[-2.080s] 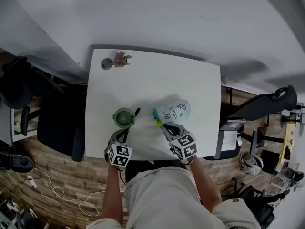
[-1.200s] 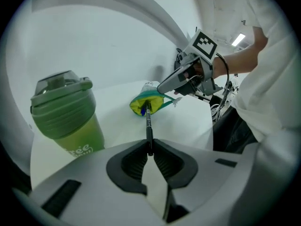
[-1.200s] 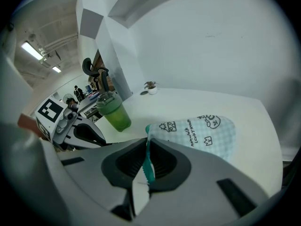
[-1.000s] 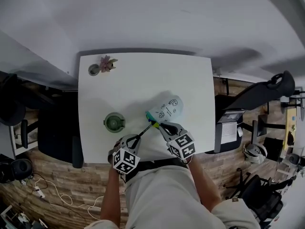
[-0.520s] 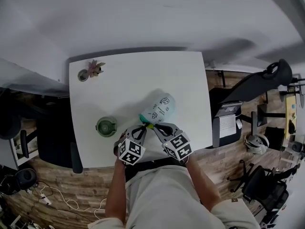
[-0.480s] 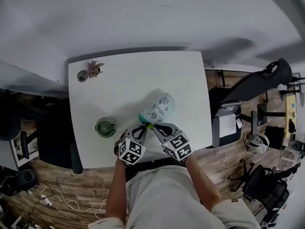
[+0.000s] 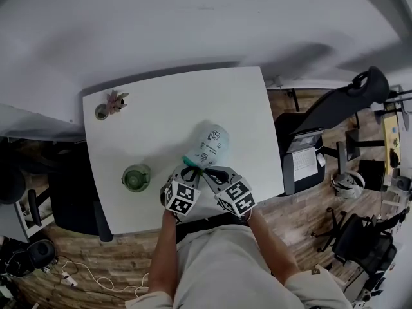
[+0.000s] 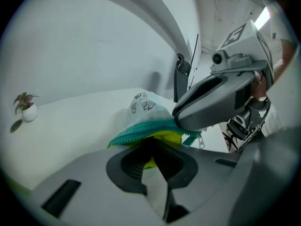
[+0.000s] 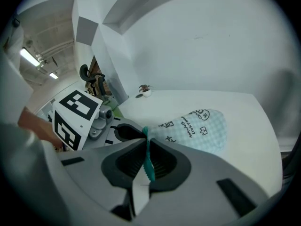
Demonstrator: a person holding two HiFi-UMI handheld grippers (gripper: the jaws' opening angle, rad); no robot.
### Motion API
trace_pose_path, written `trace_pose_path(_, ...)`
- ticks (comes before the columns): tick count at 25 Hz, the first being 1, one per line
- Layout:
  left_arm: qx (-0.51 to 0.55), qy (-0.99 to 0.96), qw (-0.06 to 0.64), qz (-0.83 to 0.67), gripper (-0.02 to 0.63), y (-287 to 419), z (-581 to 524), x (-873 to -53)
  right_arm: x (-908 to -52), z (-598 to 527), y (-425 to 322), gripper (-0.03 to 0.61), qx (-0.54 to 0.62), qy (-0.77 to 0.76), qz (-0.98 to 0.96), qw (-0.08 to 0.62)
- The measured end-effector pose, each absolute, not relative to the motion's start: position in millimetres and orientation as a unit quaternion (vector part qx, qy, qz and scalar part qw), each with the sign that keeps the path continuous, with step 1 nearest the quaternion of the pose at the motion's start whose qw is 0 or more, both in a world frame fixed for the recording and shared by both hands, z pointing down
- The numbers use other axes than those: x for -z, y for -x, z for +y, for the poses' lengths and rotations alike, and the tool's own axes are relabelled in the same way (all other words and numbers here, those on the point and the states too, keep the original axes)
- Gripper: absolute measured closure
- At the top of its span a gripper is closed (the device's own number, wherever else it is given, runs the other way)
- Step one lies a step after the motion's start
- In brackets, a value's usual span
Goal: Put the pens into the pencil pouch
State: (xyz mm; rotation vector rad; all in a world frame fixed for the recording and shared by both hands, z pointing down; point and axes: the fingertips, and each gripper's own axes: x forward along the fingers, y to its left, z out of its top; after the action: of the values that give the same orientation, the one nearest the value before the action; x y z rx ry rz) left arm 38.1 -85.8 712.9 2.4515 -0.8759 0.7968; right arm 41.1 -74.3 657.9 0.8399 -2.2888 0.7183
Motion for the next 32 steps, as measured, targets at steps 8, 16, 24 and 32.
trace_pose_path(8, -0.28, -0.884, 0.198, -0.317, 0.574, -45, -92, -713, -666, -78, -52, 0.551, -0.279, -0.328, -0.853, 0.294)
trace_pose_path(16, -0.281, -0.88, 0.2, -0.327, 0.565, -41, -89, -716, -673, -75, -54, 0.548, -0.273, -0.327, -0.852, 0.305)
trace_pose_path(24, -0.296, -0.877, 0.195, -0.323, 0.479, -35, -77, -718, -681, -67, -55, 0.541, -0.262, -0.33, -0.848, 0.321)
trace_pose_path(32, -0.298, -0.869, 0.199, -0.341, 0.432, -17, -56, -712, -687, -58, -63, 0.522, -0.254, -0.335, -0.845, 0.33)
